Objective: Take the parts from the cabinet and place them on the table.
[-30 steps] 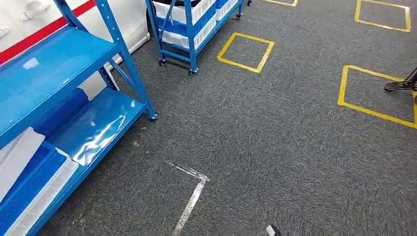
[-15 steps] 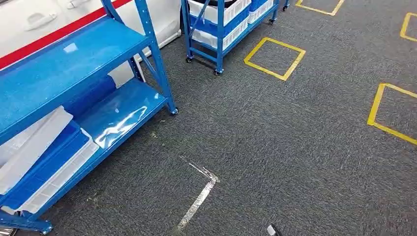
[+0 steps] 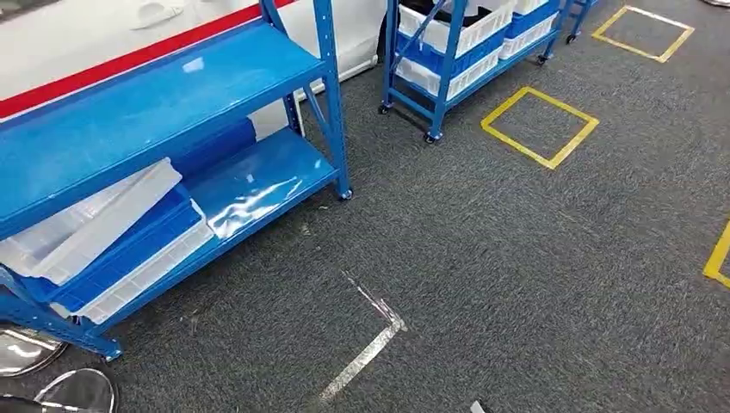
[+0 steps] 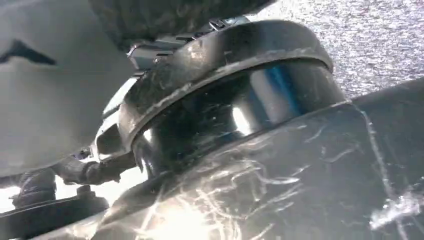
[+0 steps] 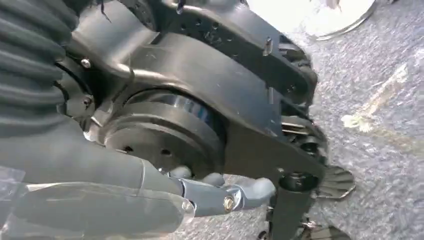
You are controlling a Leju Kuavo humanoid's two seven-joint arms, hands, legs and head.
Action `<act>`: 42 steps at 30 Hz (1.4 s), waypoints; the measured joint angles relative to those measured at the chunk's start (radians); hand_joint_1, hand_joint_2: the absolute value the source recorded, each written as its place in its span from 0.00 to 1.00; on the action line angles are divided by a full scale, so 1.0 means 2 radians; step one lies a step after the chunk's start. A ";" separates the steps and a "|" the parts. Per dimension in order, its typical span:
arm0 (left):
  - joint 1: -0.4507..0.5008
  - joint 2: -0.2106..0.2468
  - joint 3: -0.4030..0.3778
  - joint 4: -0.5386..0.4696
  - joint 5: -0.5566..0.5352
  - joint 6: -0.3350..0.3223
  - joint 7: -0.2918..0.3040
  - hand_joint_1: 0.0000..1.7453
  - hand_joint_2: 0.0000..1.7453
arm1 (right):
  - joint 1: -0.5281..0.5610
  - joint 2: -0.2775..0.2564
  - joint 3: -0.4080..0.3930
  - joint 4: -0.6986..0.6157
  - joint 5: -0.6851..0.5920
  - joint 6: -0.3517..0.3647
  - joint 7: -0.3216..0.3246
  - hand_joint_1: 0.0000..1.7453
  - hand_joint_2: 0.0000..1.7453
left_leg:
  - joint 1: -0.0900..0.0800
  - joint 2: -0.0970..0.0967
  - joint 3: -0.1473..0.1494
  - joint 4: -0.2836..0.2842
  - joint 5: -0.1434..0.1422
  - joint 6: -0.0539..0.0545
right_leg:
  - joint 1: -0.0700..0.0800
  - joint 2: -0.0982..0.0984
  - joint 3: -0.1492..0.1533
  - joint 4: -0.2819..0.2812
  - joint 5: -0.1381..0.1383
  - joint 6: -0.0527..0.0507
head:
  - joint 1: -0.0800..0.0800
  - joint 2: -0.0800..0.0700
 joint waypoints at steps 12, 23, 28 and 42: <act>-0.001 -0.001 0.000 0.000 -0.005 0.019 0.002 0.00 0.00 | 0.005 0.002 0.000 0.000 -0.005 0.001 -0.006 0.00 0.00 | -0.002 0.033 -0.058 0.115 -0.043 0.001 | 0.014 -0.019 -0.004 0.009 -0.004 -0.016 | -0.015 0.000; -0.001 -0.004 0.000 0.000 -0.005 0.021 0.001 0.00 0.00 | 0.000 0.006 0.000 0.000 -0.007 0.002 -0.011 0.00 0.00 | -0.009 0.033 0.041 -0.053 0.008 0.028 | 0.015 -0.016 -0.031 0.072 -0.044 -0.009 | -0.011 0.000; 0.000 -0.004 0.000 0.000 -0.003 0.021 -0.002 0.00 0.00 | 0.001 0.003 0.000 0.000 -0.007 0.002 -0.013 0.00 0.00 | -0.006 0.029 0.039 -0.033 -0.008 0.020 | 0.009 -0.015 -0.046 0.062 0.004 0.004 | -0.010 0.000; 0.000 -0.004 0.000 0.000 -0.001 0.023 -0.004 0.00 0.00 | 0.003 0.003 0.000 0.001 -0.007 0.003 -0.015 0.00 0.00 | 0.009 0.033 -0.050 0.134 -0.074 -0.019 | 0.003 -0.017 -0.015 0.002 0.012 -0.023 | -0.016 0.000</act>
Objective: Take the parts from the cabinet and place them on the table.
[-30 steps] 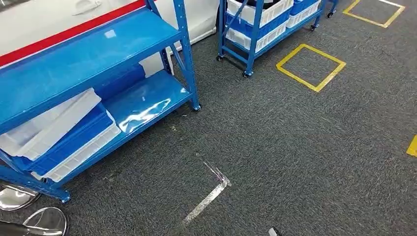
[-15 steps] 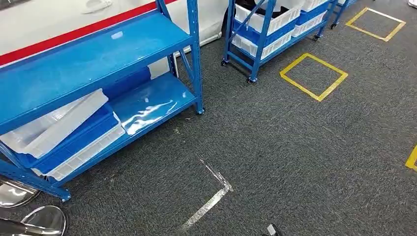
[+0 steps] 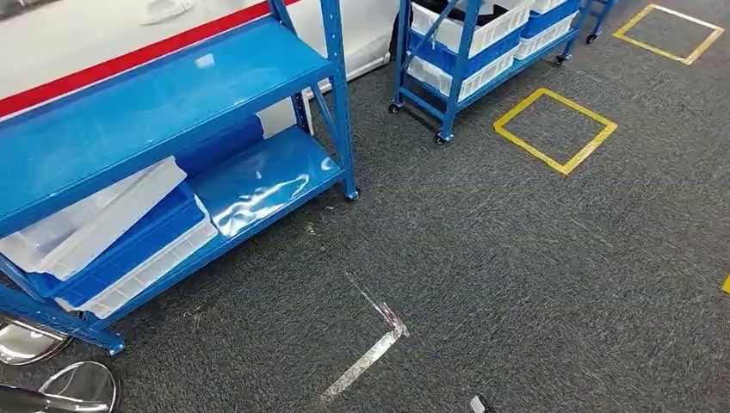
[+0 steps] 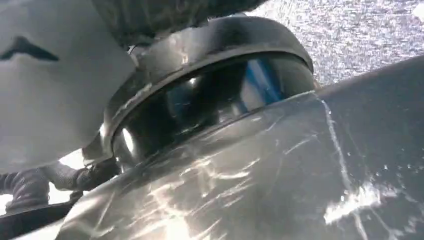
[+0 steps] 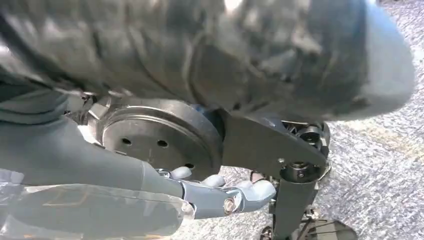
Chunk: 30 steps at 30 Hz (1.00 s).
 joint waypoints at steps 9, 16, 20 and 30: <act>0.002 -0.001 0.000 0.000 0.001 0.001 -0.001 0.00 0.00 | -0.001 0.000 0.000 0.000 0.000 0.000 -0.002 0.00 0.00 | -0.003 0.001 0.076 -0.159 0.066 0.022 | -0.007 0.000 0.017 -0.012 -0.008 0.024 | 0.000 0.000; 0.002 -0.002 0.000 0.000 0.001 0.001 -0.003 0.00 0.00 | 0.000 -0.002 0.000 0.000 0.000 0.000 -0.006 0.00 0.00 | -0.008 -0.002 0.097 -0.155 0.045 0.031 | 0.003 0.003 -0.059 0.097 -0.013 0.020 | 0.002 0.000; 0.001 -0.001 0.000 0.000 0.001 0.002 -0.003 0.00 0.00 | -0.001 -0.002 0.001 0.001 0.000 0.001 -0.006 0.00 0.00 | -0.010 -0.007 0.099 -0.141 0.023 0.019 | 0.001 0.006 -0.016 0.005 0.011 0.016 | 0.008 0.000; 0.000 -0.002 0.000 0.000 0.000 0.007 -0.003 0.00 0.00 | 0.001 -0.002 0.001 0.001 0.000 0.003 -0.006 0.00 0.00 | -0.004 -0.001 0.004 0.015 -0.011 0.007 | 0.006 0.005 0.015 0.008 -0.021 -0.002 | -0.002 0.000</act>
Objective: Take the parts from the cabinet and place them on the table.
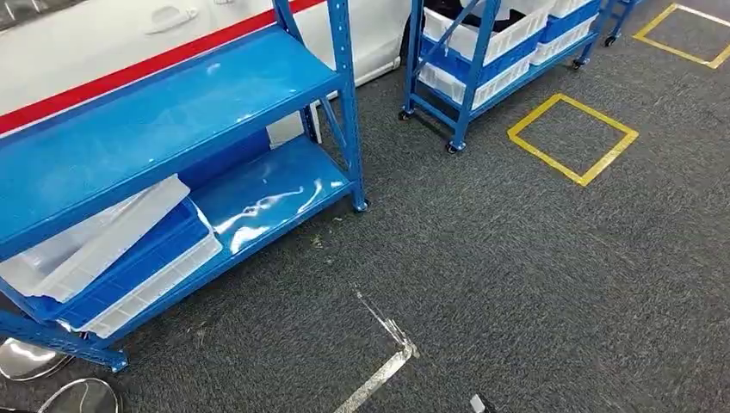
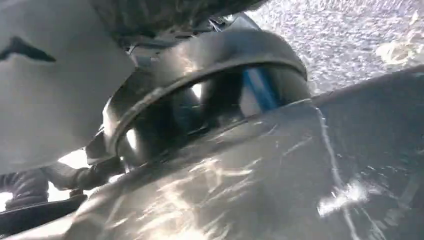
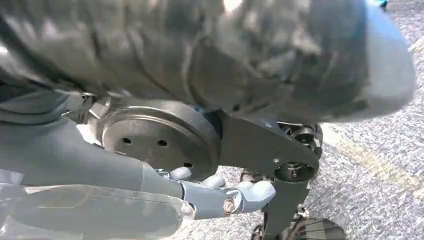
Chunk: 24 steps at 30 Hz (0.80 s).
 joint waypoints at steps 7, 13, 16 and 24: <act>0.003 0.000 0.000 0.000 0.001 0.000 0.000 0.00 0.00 | -0.002 0.003 0.000 -0.001 -0.001 0.000 -0.001 0.00 0.00 | -0.019 0.002 0.054 -0.153 0.076 0.042 | 0.003 -0.002 0.046 -0.015 -0.014 0.006 | 0.005 0.000; 0.002 -0.002 0.000 0.000 0.001 0.001 0.000 0.00 0.00 | -0.006 0.003 0.001 -0.001 -0.002 0.000 -0.002 0.00 0.00 | -0.011 0.000 0.099 -0.181 0.063 0.040 | 0.003 0.001 -0.039 0.114 -0.051 0.019 | 0.013 0.000; 0.004 -0.002 0.000 0.000 0.001 0.001 0.000 0.00 0.00 | -0.002 0.000 0.001 -0.001 -0.001 0.000 -0.003 0.00 0.00 | -0.007 -0.003 0.121 -0.179 0.045 0.034 | -0.003 0.000 -0.071 0.105 -0.059 0.027 | 0.013 0.000; 0.002 -0.001 0.000 0.000 0.001 0.002 0.000 0.00 0.00 | 0.005 0.000 0.002 0.000 -0.002 0.000 -0.001 0.00 0.00 | -0.005 -0.003 0.134 -0.143 0.016 0.009 | -0.011 -0.005 -0.053 0.006 0.048 0.007 | 0.016 0.000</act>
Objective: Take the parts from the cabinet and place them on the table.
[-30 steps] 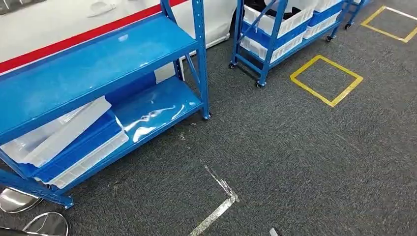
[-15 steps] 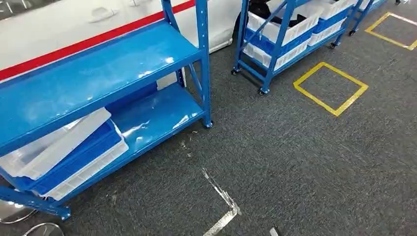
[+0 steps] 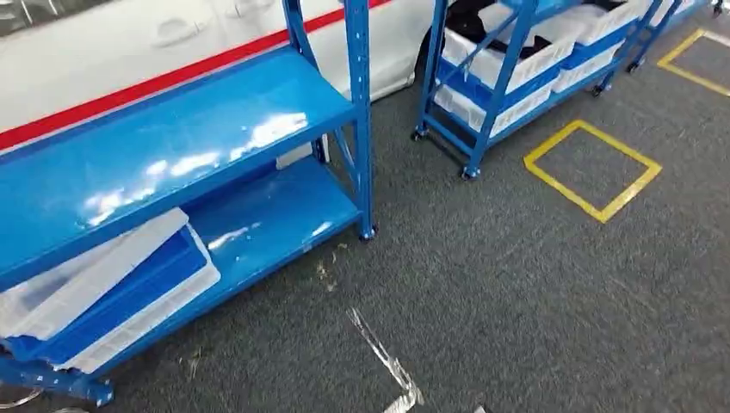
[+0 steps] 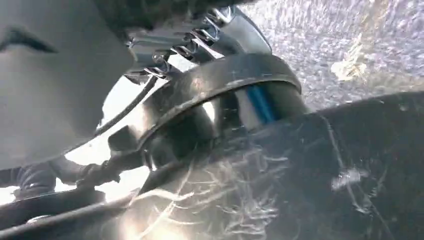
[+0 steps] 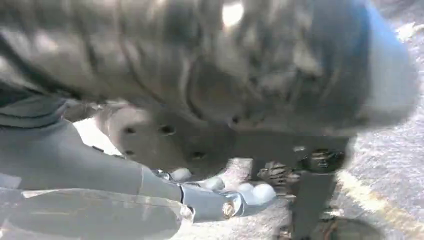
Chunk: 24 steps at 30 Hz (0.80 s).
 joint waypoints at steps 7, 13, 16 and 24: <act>-0.002 -0.001 0.000 0.000 0.000 0.003 -0.001 0.00 0.00 | -0.001 -0.001 0.001 0.000 0.001 0.001 -0.004 0.00 0.00 | 0.009 0.004 -0.122 0.132 -0.065 -0.014 | 0.002 0.003 0.052 -0.017 -0.033 -0.004 | -0.004 0.000; 0.002 0.000 0.000 0.000 0.000 0.003 -0.002 0.00 0.00 | -0.002 0.000 0.006 0.000 0.005 0.003 -0.012 0.00 0.00 | -0.004 0.025 -0.111 0.015 0.076 0.000 | 0.006 -0.008 0.093 -0.013 -0.071 0.011 | -0.008 0.000; -0.003 -0.004 0.000 0.000 -0.002 0.004 -0.002 0.00 0.00 | -0.006 0.000 0.008 0.000 0.006 0.003 -0.013 0.00 0.00 | -0.001 0.011 -0.097 0.000 0.073 0.007 | 0.000 -0.019 0.113 -0.026 -0.081 0.019 | -0.007 0.000; -0.004 -0.005 0.000 0.000 -0.002 0.005 -0.003 0.00 0.00 | -0.008 -0.001 0.012 0.000 0.006 0.003 -0.015 0.00 0.00 | -0.009 -0.026 -0.090 0.003 0.063 0.021 | 0.015 0.004 0.027 0.068 -0.076 0.007 | -0.004 0.000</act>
